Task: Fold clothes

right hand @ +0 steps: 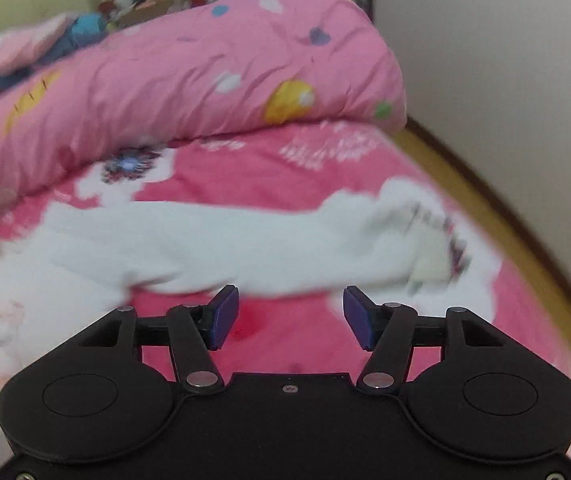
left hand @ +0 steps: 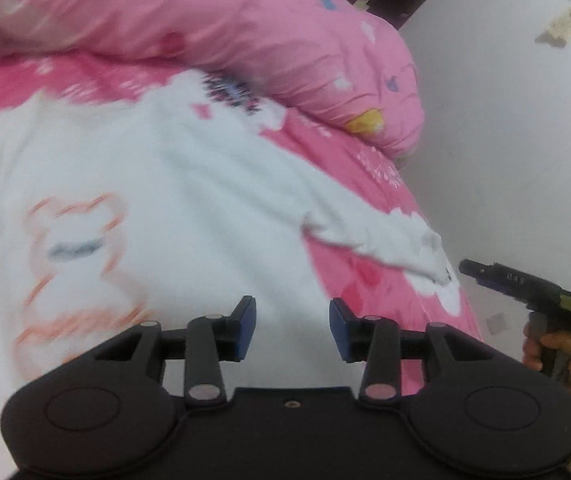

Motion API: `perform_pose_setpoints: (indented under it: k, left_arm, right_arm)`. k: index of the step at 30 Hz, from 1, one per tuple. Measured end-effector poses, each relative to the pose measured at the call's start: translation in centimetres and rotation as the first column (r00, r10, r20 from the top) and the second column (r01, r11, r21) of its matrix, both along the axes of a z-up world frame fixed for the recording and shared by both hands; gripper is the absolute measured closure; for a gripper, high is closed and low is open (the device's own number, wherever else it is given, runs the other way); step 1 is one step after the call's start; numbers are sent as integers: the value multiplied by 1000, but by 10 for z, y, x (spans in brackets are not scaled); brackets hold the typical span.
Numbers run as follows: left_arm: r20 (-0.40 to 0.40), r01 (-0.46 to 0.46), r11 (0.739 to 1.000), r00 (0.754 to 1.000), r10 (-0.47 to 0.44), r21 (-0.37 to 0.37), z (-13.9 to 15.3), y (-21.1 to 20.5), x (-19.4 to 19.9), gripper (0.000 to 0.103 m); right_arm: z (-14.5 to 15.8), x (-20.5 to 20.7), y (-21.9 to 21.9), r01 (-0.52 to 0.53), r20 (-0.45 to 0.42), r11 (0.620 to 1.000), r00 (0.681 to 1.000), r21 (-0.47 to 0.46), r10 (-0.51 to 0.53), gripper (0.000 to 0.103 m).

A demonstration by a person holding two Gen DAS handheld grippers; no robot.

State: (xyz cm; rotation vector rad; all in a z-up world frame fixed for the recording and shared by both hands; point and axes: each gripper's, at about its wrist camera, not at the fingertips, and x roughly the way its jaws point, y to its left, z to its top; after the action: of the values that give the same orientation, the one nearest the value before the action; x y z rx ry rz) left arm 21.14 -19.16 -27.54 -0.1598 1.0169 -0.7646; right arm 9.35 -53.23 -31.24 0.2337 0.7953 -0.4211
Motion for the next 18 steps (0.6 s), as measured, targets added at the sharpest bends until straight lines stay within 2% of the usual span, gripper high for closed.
perform_pose_setpoints:
  k: [2, 4, 6, 10, 14, 18]
  left_arm:
    - [-18, -67, 997, 998, 68, 44, -13, -41, 15, 65]
    - [-43, -86, 996, 995, 87, 41, -19, -54, 21, 65]
    - [-57, -93, 994, 994, 96, 56, -36, -91, 37, 65]
    - [-52, -66, 995, 996, 70, 70, -55, -134, 56, 65]
    - [-49, -55, 994, 997, 60, 91, -65, -156, 68, 65]
    - [-35, -42, 992, 998, 47, 119, -68, -173, 80, 66]
  right_arm:
    - [-17, 13, -25, -65, -34, 995, 997, -72, 63, 39]
    - [-31, 22, -47, -100, -58, 990, 994, -105, 94, 39]
    - [-40, 30, -65, -127, -41, 986, 991, -104, 124, 39]
    - [-60, 53, -112, -214, -12, 974, 977, -79, 214, 36]
    - [-80, 72, -132, -342, -72, 938, 938, -51, 338, 36]
    - [-96, 76, -133, -400, -123, 914, 912, -60, 391, 36]
